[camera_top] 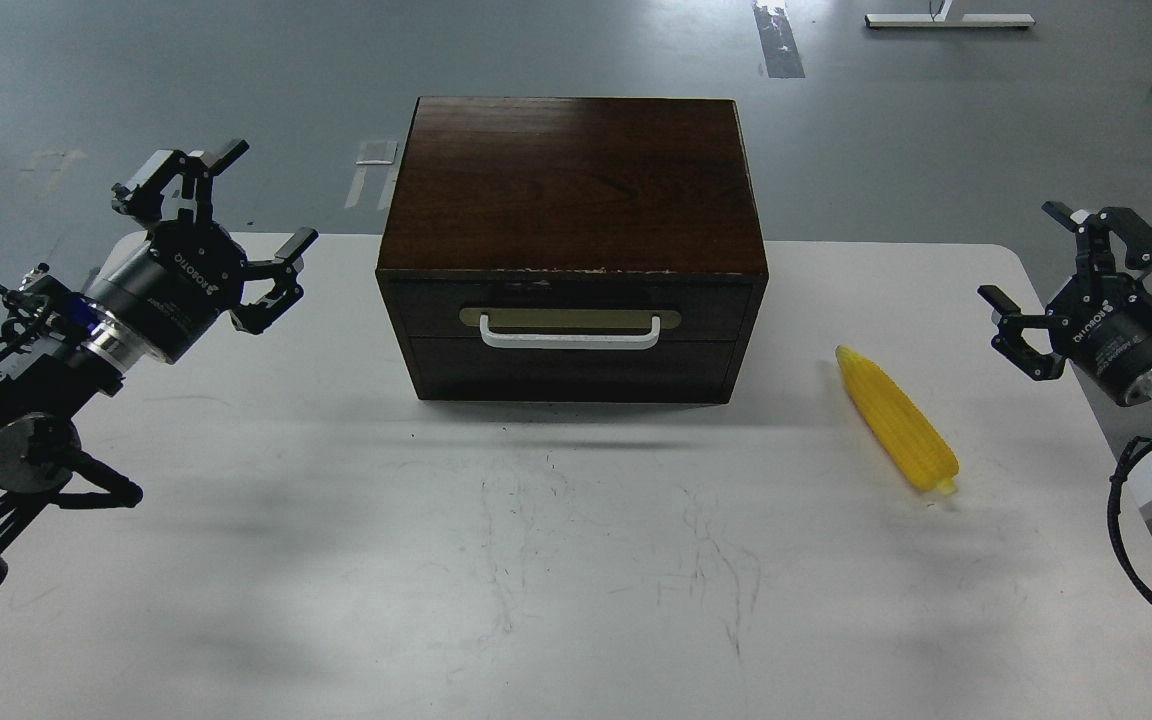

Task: Put corn in drawer with both arms
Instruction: 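Reach the left gripper toward the white drawer handle of the wooden box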

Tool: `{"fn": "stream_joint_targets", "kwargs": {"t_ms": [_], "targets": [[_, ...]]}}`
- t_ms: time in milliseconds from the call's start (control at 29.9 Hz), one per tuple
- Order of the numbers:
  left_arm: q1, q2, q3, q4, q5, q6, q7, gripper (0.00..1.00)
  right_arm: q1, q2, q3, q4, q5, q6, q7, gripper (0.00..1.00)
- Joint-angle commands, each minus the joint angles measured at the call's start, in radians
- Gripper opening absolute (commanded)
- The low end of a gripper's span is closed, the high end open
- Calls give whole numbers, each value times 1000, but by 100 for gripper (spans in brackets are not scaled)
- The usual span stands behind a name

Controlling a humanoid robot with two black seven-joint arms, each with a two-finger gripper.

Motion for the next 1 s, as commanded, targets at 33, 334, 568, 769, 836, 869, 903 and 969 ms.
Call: {"fn": "stream_joint_targets", "kwargs": {"t_ms": [33,334,568,769,836,869,903,969], "targets": [[8,0,-9,-1,1,0,0,98,8,3,0,-1,-1,0,0,99],[31,5,-11,14,1,0,-29,98,11,13,-3,-17,-3,0,0,99],[-82,85,-17,0,191,0,-84,98,18,13,0,-20,-3,0,0,99],[-285,105,-11,-139,610,0,-99,98,18,13,0,-34,-9,0,0,99],[-340,94,-6,-194,755,0,-99,98,18,13,2,-40,-12,0,0,99],[-381,89,0,-230,853,0,-99,98,18,13,0,-44,-13,0,0,99],[-398,83,2,-245,909,0,-99,98,18,13,0,-46,-13,0,0,99],[-469,13,29,-285,1125,0,-99,98,18,13,2,-44,-13,0,0,99]]}}
